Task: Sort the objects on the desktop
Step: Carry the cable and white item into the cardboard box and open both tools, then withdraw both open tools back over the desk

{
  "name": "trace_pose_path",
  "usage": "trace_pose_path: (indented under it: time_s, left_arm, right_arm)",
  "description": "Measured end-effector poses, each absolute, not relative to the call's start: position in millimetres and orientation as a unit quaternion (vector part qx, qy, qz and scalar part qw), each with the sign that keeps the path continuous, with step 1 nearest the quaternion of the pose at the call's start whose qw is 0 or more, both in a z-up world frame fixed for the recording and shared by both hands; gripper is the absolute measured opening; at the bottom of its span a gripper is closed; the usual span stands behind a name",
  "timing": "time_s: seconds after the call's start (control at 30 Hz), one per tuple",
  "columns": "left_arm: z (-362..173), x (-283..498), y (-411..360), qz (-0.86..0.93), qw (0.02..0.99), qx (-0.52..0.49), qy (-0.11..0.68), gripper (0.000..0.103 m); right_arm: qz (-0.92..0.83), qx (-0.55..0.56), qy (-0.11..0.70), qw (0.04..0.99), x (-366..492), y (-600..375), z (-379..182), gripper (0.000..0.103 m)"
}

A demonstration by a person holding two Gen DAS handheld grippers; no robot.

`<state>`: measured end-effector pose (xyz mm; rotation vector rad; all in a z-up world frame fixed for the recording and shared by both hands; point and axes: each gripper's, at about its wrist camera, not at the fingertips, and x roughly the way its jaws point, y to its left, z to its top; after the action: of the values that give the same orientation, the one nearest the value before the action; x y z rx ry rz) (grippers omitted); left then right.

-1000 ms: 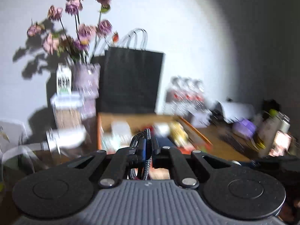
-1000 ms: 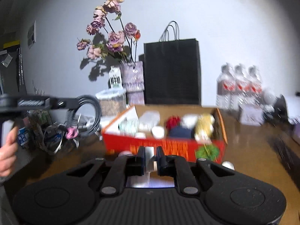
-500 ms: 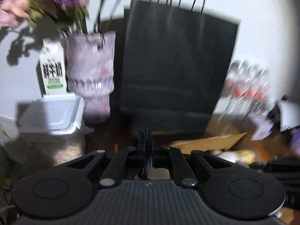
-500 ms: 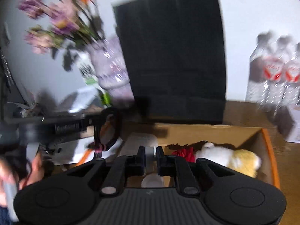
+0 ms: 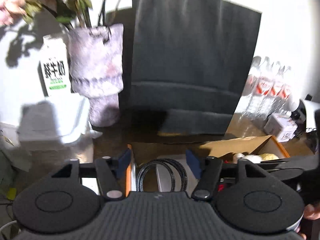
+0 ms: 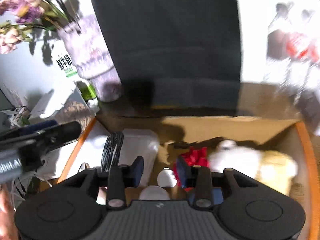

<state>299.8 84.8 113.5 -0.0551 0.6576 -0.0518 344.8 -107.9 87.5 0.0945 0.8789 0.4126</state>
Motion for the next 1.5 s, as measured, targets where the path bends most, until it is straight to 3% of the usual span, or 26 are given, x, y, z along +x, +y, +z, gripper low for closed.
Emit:
trace_pose_path:
  time_s: [0.1,0.17,0.23,0.3,0.57,0.83,1.5]
  left_arm:
    - [128.9,268.7,82.7,-0.02,0.952,-0.02,0.305,0.08]
    - [138.3,238.5,75.3,-0.022,0.957,-0.016,0.29,0.083]
    - [143.7,205.8,68.2,-0.037,0.961,-0.017,0.273,0.09]
    - [144.2,166.5,61.9,-0.05,0.967,-0.023,0.25,0.103]
    - [80.0,31.7,34.2,-0.05,0.976,-0.038,0.21,0.103]
    - [32.7,-30.5,7.2,-0.08,0.968,-0.014,0.238,0.103]
    - [8.9,-29.8,6.8,-0.086,0.951,-0.028,0.295,0.103]
  right_arm:
    - [0.18,0.024,0.383,0.906,301.6,-125.2,107.9,0.042]
    - [0.181,0.011,0.351,0.919,261.9,-139.9,118.4,0.053]
    - [0.185,-0.001,0.325,0.927,222.7,-154.8,122.4,0.064]
    - [0.18,-0.007,0.307,0.935,187.9,-170.8,119.3,0.069]
    - [0.137,-0.026,0.298,0.944,67.0,-219.6,62.7,0.072]
    - [0.124,-0.013,0.312,0.942,7.1,-230.4,25.2,0.073]
    - [0.124,0.028,0.298,0.946,-2.2,-238.2,19.6,0.077]
